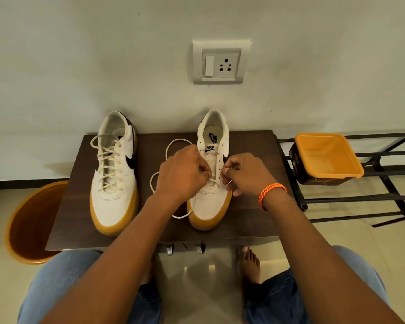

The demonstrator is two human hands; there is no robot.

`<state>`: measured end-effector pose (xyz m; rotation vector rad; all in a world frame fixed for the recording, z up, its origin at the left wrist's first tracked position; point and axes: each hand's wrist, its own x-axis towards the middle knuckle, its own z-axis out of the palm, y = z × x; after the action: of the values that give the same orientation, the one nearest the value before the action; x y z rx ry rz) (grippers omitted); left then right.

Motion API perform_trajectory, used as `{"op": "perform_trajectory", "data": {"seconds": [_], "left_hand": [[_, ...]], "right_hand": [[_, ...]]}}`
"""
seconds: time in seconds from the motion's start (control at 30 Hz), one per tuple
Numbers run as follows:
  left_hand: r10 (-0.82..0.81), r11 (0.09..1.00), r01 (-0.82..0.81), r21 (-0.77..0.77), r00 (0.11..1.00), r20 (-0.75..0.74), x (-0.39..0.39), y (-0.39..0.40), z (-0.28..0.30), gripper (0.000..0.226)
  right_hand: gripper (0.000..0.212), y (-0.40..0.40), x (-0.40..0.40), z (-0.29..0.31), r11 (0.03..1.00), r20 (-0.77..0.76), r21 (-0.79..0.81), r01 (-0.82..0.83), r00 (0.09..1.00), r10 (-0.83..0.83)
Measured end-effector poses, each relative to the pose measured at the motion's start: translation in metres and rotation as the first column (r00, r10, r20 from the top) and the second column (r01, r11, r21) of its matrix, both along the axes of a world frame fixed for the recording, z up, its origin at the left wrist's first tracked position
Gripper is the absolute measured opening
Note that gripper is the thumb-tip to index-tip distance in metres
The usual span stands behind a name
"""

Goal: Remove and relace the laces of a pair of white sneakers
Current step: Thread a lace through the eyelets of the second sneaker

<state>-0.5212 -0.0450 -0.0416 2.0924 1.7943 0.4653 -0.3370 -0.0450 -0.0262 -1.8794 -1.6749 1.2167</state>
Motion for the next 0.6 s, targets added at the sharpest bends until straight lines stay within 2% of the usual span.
{"op": "perform_trajectory", "data": {"seconds": [0.17,0.3,0.43,0.6], "left_hand": [[0.123,0.989,-0.112,-0.092,0.986,0.113,0.011,-0.003,-0.011,0.009],[0.138,0.974,-0.091,-0.208,0.964,0.228,0.010,-0.002,-0.014,0.005],[0.164,0.963,-0.073,-0.259,0.922,0.350,0.009,-0.002,-0.017,0.008],[0.232,0.942,-0.092,-0.322,0.872,0.431,0.012,-0.003,-0.021,0.007]], "right_hand": [[0.017,0.000,-0.001,0.000,0.999,-0.005,-0.032,0.015,1.000,-0.015],[0.012,0.001,0.004,0.000,0.997,-0.070,-0.073,0.006,0.997,-0.011],[0.010,0.001,0.006,-0.002,0.998,-0.036,-0.046,-0.052,0.998,0.051],[0.010,0.001,0.003,-0.006,0.999,-0.008,0.000,-0.038,0.999,0.038]]}}
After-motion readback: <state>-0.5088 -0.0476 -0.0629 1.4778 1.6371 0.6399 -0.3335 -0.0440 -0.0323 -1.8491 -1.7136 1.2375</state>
